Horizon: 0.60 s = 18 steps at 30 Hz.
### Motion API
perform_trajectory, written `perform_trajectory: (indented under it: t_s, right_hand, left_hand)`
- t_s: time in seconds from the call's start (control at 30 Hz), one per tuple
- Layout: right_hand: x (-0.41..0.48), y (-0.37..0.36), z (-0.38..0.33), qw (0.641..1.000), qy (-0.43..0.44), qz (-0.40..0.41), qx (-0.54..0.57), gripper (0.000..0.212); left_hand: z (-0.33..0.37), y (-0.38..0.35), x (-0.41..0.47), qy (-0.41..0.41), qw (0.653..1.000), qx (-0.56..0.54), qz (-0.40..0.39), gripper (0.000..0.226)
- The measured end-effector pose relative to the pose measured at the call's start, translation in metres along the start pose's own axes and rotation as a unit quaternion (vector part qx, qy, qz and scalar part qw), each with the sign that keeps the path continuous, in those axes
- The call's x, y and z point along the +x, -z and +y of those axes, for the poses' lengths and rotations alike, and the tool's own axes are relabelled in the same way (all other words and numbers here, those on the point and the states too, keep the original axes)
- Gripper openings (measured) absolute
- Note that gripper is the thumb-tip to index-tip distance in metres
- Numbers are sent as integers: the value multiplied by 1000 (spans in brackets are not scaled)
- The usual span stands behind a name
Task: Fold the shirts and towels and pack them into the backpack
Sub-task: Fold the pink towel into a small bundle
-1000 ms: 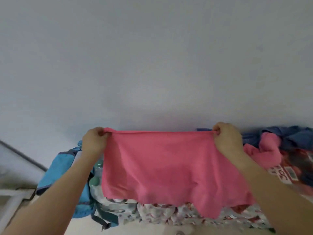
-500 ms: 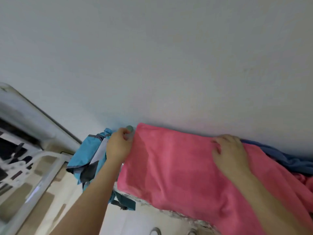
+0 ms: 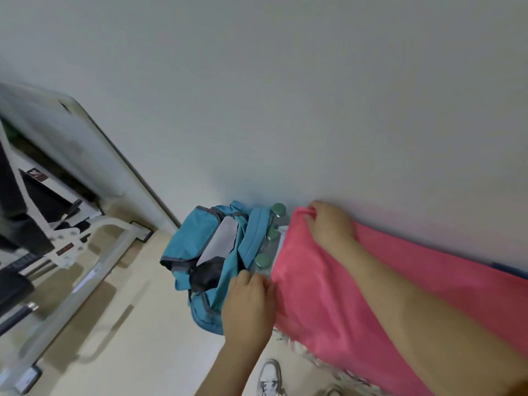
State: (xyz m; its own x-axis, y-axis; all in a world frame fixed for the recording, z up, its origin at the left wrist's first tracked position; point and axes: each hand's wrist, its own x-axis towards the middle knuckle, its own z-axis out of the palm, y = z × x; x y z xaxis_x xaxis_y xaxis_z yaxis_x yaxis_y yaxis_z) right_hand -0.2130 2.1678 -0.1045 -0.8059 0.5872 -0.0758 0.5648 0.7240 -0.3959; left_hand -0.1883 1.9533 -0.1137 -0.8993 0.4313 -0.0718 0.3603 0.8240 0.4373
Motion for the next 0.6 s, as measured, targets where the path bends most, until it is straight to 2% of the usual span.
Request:
perform_trajectory:
  t_s: [0.1, 0.2, 0.3, 0.43, 0.53, 0.6]
  right_hand:
    - [4, -6, -13, 998, 15, 55, 30, 18]
    - [9, -11, -29, 990, 60, 101, 73, 15]
    - [15, -18, -39, 991, 73, 81, 76, 18]
    - [8, -26, -36, 990, 134, 38, 34, 39]
    - [-1, -31, -31, 983, 181, 28, -20, 42]
    - [-5, -32, -30, 983, 175, 6, -50, 46]
  left_hand:
    - [-5, 8, 0, -28, 999, -23, 2, 24]
    - [-15, 22, 2, 3, 997, -75, -3, 16]
    - [-25, 31, 3, 19, 996, -79, -20, 10]
    - [-29, 43, 4, -49, 990, 70, -114, 38]
    - [-28, 46, 9, -38, 977, 166, -129, 53]
    - [-25, 45, 14, -49, 975, 191, -104, 59]
